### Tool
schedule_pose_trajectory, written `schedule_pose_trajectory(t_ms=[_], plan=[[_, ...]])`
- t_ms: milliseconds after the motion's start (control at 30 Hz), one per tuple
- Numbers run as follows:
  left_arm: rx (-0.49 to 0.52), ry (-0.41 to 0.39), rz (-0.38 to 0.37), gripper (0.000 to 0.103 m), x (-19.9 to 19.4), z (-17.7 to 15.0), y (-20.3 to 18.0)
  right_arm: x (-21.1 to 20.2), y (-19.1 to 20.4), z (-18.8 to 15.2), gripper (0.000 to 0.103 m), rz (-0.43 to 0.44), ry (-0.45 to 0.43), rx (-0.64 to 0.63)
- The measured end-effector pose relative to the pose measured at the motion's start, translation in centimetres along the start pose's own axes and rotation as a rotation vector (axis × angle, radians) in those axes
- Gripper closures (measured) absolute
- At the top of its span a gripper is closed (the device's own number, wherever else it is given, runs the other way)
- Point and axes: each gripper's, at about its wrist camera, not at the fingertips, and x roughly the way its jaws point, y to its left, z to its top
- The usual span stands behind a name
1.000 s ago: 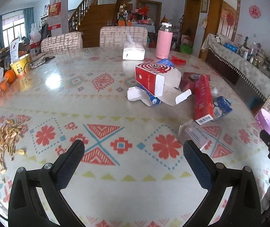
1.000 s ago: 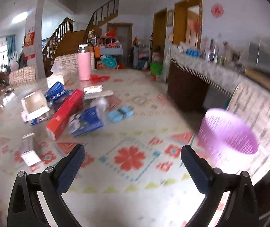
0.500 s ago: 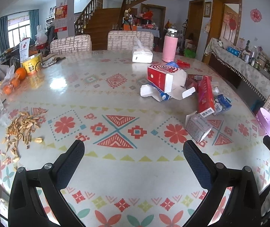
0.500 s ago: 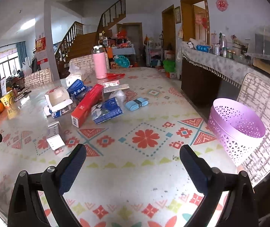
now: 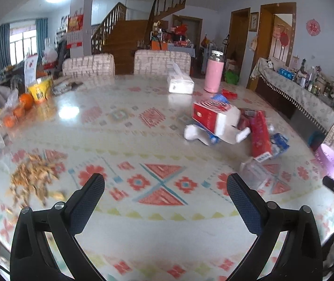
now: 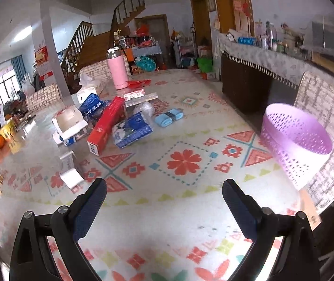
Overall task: Collect trash
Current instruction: 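Move both tools toward the trash on the table, then grasp the red box with the right tool while the left tool grasps a small medicine box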
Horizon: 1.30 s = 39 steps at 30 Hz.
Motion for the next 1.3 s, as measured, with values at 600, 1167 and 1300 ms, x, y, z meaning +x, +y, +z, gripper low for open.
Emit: schedule_pose_trajectory(t_ms=[600,1167,1300], plan=[[0.032,0.089,-0.037,0.000,5.1,2.7,7.1,5.2,7.5,3.8,0.002,-0.024,0.084,0.013],[0.009,0.104,0.028,0.000,3.4,-0.4,7.1,17.7,11.4,11.0,0.039,-0.001,0.253,-0.115],[-0.029,0.110,0.056,0.000,1.9,-0.9,6.9,19.3,10.8,11.3,0.068,0.014,0.348,-0.112]])
